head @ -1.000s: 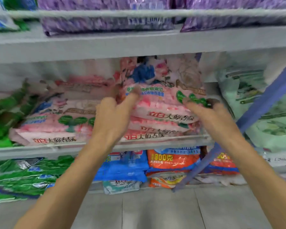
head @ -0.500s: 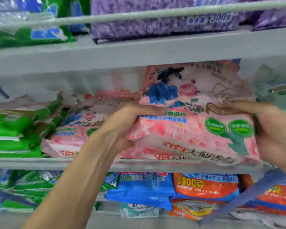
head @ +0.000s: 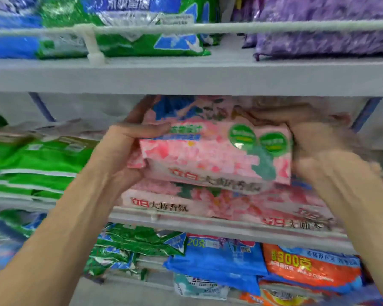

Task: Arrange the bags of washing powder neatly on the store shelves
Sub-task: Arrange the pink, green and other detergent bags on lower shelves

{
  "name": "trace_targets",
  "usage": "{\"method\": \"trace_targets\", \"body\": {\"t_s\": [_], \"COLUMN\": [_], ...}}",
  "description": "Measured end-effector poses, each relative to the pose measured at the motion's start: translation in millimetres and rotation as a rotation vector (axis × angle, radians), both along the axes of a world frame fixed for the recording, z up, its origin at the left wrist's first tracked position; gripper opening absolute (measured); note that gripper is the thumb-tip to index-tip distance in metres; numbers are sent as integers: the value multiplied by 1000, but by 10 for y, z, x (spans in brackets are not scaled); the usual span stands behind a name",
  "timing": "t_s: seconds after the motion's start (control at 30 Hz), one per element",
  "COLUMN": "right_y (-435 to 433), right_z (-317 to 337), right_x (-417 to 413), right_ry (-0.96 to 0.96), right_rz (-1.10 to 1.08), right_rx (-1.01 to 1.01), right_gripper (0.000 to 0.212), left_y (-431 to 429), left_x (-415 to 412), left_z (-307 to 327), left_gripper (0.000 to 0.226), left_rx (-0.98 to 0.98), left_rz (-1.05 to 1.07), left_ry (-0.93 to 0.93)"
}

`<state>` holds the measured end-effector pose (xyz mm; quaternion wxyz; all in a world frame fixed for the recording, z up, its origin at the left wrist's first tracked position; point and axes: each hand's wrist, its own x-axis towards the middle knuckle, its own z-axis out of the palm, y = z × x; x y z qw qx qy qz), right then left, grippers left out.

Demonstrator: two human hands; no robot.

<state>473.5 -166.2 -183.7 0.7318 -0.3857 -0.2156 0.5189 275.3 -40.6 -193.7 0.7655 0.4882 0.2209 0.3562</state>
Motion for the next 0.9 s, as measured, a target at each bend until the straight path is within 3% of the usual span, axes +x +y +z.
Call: {"method": "trace_targets", "body": {"t_s": [0.1,0.17,0.23,0.27,0.33,0.37,0.47,0.63,0.77,0.9], "right_y": [331,462,549,513,456,424,446,556,229,7], "right_z": [-339,-701,-913,-845,-663,-626,-678,-825,-725,-514], "right_x": [-181,-166,-171,-225,-350,-345,-285,-317,-297,-323], "right_ry": [-181,-353,-338,-246,-67,-45,-38,-273,-217,-350], "right_rz": [3,27,25,18,-17,-55,-126,-265,-100,-2], "right_rx": [-249,-433,-576,-581,-596,-630,-590,-694,-663,-628], "right_gripper": [11,58,101,96,29,17,16,37,18,30], "left_y": [296,356,360,387,453,418,374,395,405,451], "left_x": [-280,-377,-433,-442,-446,-442,-457,-461,-504,-566], "left_z": [-251,-432,-503,-520,-566,-555,-610,-680,-659,-665], "left_gripper": [60,62,59,67,79,74,47,41,30,18], "left_rx": [-55,-88,-115,-115,-112,-94,-85,3,49,-9], "left_rz": [108,163,223,223,259,289,387,452,405,412], "left_ry": [204,419,546,584,574,529,387,383,445,445]}}
